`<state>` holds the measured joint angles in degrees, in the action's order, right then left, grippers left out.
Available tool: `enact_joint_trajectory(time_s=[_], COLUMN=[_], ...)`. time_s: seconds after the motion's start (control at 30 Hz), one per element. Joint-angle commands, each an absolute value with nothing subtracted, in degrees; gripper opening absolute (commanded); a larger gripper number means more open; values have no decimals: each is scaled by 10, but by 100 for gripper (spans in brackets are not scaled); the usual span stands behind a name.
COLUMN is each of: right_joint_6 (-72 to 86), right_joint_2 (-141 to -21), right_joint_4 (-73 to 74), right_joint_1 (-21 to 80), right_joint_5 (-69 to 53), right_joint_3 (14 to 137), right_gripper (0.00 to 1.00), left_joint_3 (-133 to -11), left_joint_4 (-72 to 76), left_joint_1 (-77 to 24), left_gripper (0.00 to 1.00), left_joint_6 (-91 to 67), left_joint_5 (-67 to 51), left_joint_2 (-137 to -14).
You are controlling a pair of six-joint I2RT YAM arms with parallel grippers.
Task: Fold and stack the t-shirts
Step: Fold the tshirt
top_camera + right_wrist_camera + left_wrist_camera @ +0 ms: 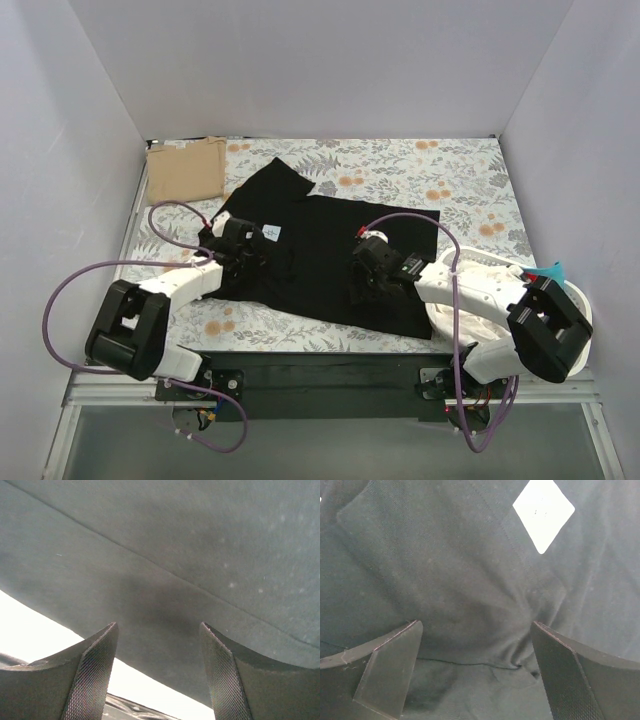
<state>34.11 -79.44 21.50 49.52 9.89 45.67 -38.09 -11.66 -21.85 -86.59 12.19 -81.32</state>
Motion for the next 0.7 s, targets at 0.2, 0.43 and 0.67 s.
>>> enact_joint_trajectory(time_s=[0.2,0.43,0.67], right_joint_6=[386,423,474], right_joint_2=[-785,-789,-753], right_joint_4=[187,180,194], right_joint_1=[504,534,584], right_joint_5=[95,64,72], right_joint_3=[396,369,338], right_gripper=[72,71,70], left_joint_3=[-296,-270,-249], left_joint_4=[-127,-164,-207], left_joint_1=[-145,-127,-118], left_gripper=[91,91,91], left_joint_6=[-860,-858,-872], left_joint_5=[104,105,105], left_joint_2=[-747,-686,-607])
